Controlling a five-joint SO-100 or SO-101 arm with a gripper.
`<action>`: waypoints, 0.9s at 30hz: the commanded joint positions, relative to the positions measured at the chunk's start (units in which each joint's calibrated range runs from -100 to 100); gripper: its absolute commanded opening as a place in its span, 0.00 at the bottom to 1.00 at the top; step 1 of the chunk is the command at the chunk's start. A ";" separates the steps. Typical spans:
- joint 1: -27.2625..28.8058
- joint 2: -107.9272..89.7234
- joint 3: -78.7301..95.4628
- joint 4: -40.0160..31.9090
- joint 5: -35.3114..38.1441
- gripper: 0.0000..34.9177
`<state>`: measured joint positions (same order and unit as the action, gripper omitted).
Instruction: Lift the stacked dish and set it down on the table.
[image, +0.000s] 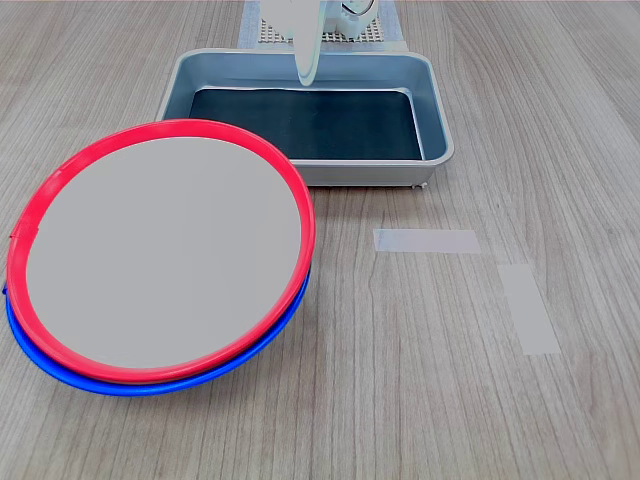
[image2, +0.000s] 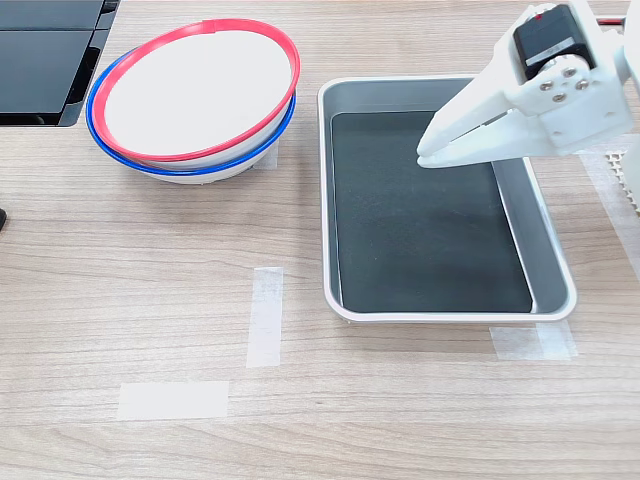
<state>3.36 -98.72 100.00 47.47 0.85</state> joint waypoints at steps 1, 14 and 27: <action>-0.02 -0.34 0.00 0.03 0.05 0.01; -0.02 -0.34 0.00 0.03 0.10 0.01; -0.68 0.09 0.00 -0.30 -0.59 0.03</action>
<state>3.36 -98.72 100.00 47.47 0.42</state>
